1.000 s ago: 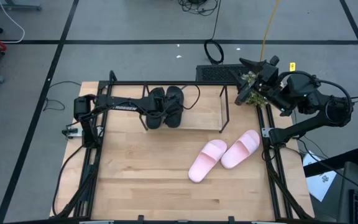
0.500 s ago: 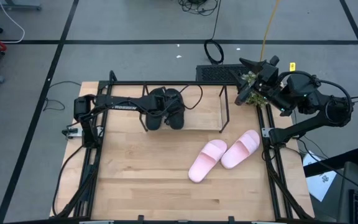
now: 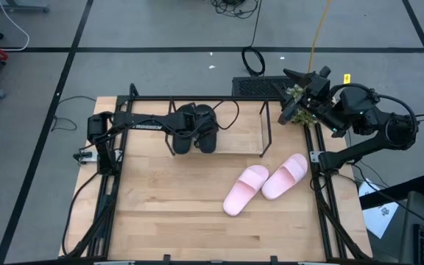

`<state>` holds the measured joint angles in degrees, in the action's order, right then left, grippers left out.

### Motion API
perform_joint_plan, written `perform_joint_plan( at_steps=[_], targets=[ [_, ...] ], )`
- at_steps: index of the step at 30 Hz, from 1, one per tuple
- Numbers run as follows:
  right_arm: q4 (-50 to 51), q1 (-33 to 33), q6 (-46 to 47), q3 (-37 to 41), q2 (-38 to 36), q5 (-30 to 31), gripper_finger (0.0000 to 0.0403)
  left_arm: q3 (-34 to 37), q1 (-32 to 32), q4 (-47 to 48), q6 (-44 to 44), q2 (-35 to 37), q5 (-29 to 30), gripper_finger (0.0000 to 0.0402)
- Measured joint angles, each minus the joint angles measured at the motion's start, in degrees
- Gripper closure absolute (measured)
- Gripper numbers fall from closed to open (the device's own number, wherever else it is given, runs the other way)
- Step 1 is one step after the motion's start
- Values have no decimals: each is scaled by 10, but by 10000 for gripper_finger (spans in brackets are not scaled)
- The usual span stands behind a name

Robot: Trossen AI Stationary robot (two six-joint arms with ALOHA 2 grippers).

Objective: Pick and place slides into the shelf
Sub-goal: Put the black slipper on the shelf

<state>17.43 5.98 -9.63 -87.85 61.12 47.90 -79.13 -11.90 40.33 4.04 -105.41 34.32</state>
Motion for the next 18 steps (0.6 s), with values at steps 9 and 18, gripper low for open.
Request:
perform_joint_plan(
  at_steps=[9,18],
  targets=[
    [0,0,0,0,0,0,156,0,-1,3,8,0,3,364],
    [0,0,0,0,0,0,156,0,-13,15,13,0,6,364]
  ],
)
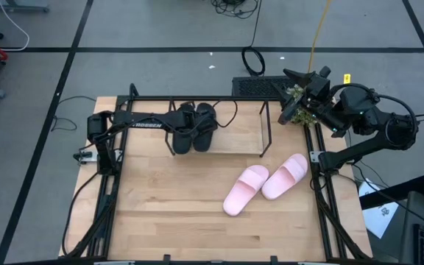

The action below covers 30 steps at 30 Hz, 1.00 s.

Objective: Pick and place slides into the shelf
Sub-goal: Put the black slipper on the shelf

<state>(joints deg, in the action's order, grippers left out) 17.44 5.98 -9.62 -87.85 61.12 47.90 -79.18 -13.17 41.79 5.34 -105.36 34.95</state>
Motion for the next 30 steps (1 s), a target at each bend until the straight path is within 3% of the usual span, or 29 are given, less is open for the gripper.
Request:
perform_joint_plan(
  at_steps=[30],
  targets=[
    [0,0,0,0,0,0,156,0,2,2,-23,1,-35,364]
  ],
)
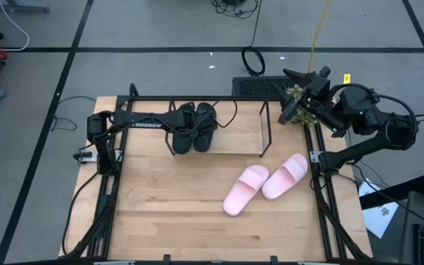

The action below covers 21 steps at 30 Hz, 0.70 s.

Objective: Pick and place slides into the shelf
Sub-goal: Put the black slipper on the shelf, then put the left pink slipper on the shelf

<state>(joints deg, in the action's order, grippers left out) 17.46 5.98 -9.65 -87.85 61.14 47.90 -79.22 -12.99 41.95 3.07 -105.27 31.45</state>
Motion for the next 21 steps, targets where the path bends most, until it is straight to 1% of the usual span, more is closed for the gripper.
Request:
perform_joint_plan(
  at_steps=[3,8,11,17,21],
  targets=[
    [0,0,0,0,0,0,156,0,0,0,0,0,-8,363],
    [0,0,0,0,0,0,156,0,0,1,-6,0,-46,359],
    [0,0,0,0,0,0,156,0,-1,1,-12,0,-48,340],
    [0,0,0,0,0,0,156,0,-1,1,-20,0,-18,289],
    [0,0,0,0,0,0,156,0,-1,4,-17,3,-18,264]
  ],
)
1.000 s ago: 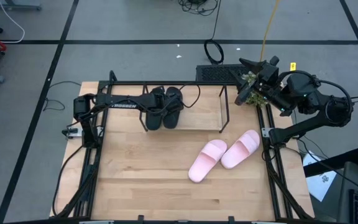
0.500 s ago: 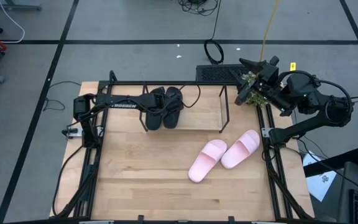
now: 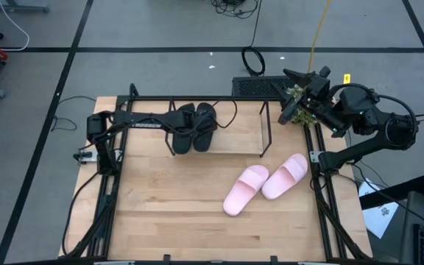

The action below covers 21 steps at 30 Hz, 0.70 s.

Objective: Pick and place slides into the shelf
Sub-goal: Put the left pink slipper on the shelf

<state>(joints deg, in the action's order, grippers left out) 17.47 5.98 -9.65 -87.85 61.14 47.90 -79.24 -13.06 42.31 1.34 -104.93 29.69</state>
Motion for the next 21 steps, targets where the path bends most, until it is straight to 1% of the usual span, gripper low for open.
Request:
perform_joint_plan(
  at_steps=[7,13,15,17,19,21],
  targets=[
    [0,0,0,0,0,0,156,-4,8,11,-4,44,3,244],
    [0,0,11,0,1,-5,156,-46,33,23,-6,111,1,243],
    [5,0,34,0,4,-48,156,-67,46,32,0,136,3,243],
    [19,0,57,0,10,-120,156,-83,58,51,7,164,11,243],
    [39,0,81,0,19,-189,156,-93,68,53,11,195,34,243],
    [77,3,109,0,28,-244,156,-93,76,67,13,227,68,243]
  ],
)
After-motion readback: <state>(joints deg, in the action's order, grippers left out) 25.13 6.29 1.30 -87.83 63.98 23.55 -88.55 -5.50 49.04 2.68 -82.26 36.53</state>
